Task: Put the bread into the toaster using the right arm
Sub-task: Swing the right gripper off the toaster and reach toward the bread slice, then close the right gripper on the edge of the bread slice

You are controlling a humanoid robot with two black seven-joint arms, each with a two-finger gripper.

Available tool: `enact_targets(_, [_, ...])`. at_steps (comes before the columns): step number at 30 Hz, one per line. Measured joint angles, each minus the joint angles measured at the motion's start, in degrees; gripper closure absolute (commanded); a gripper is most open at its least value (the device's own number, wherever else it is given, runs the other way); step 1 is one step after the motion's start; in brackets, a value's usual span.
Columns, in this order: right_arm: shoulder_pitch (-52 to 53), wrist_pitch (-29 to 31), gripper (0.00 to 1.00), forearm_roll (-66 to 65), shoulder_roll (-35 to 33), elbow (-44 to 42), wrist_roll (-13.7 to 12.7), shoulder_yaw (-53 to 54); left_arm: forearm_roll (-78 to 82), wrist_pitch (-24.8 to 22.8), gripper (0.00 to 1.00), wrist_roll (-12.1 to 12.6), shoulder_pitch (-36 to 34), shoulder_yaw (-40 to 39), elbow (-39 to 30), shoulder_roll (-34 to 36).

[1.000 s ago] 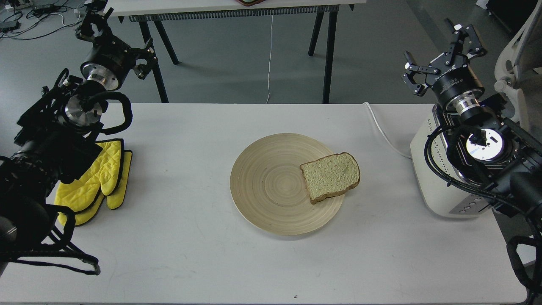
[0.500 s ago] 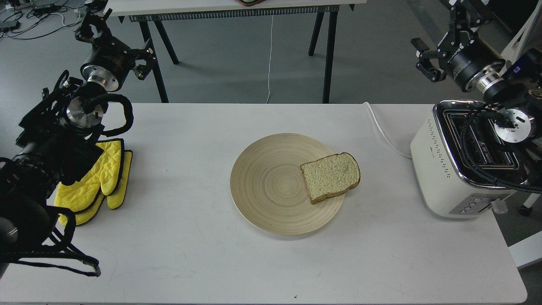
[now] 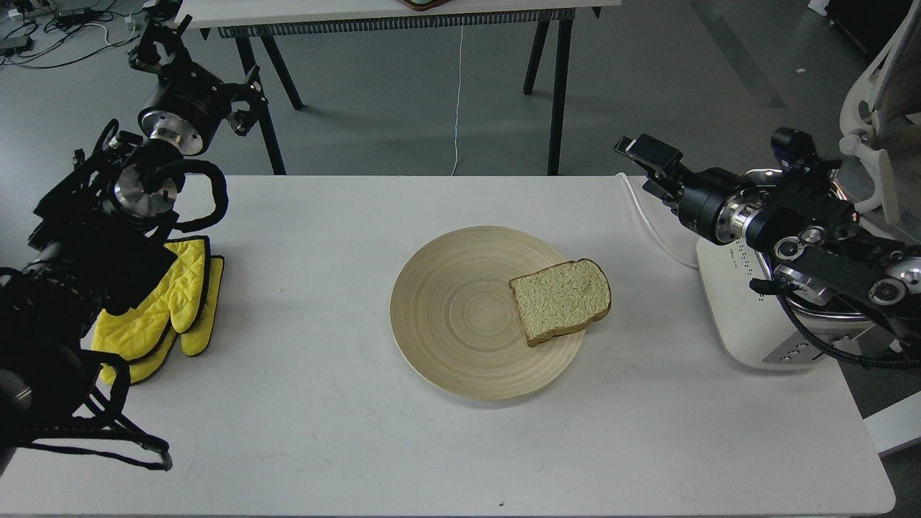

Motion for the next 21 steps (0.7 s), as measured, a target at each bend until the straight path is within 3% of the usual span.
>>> enact_targets(9, [-0.32, -4.50, 0.15, -1.12, 2.98, -1.08, -0.74, -10.38, 0.08, 0.00, 0.00, 0.25, 0.03, 0.07, 0.01, -0.10])
enact_targets(21, [-6.60, -6.26, 0.23, -0.75, 5.41, -2.70, -0.85, -10.96, 0.10, 0.00, 0.00, 0.25, 0.08, 0.07, 0.00, -0.19])
